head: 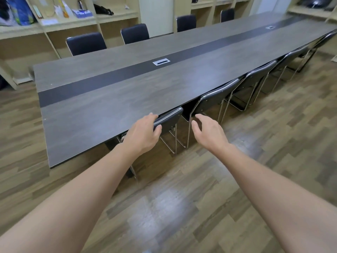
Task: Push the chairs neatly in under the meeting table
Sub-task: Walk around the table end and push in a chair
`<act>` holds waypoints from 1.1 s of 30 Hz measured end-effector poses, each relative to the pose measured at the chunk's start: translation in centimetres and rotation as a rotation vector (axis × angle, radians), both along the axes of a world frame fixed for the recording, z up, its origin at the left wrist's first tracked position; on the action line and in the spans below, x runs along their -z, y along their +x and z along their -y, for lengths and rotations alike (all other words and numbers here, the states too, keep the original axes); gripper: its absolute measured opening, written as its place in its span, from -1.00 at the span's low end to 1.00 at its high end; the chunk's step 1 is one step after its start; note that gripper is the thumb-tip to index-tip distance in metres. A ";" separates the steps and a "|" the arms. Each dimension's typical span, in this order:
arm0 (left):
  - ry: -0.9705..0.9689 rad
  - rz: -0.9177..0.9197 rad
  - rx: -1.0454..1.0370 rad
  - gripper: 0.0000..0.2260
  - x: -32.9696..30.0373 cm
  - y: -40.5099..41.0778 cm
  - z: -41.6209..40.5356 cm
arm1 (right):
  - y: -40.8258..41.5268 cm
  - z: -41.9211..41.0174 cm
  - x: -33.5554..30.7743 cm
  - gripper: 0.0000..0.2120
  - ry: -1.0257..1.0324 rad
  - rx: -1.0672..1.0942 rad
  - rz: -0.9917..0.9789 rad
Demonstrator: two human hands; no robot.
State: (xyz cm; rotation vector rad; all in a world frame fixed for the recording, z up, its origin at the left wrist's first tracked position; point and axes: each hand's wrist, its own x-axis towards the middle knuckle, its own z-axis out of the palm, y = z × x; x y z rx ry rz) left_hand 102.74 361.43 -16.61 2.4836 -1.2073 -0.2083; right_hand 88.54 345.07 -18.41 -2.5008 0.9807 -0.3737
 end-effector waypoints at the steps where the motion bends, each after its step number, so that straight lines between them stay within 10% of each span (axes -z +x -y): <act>1: -0.013 0.010 0.022 -0.57 -0.4 0.1 0.2 | -0.1 -0.3 -0.3 -0.56 -0.007 0.014 0.006; 33: 0.057 -0.017 0.319 -0.56 -2.7 14.8 -12.6 | 10.7 -19.7 -2.3 -0.50 0.045 0.326 -0.111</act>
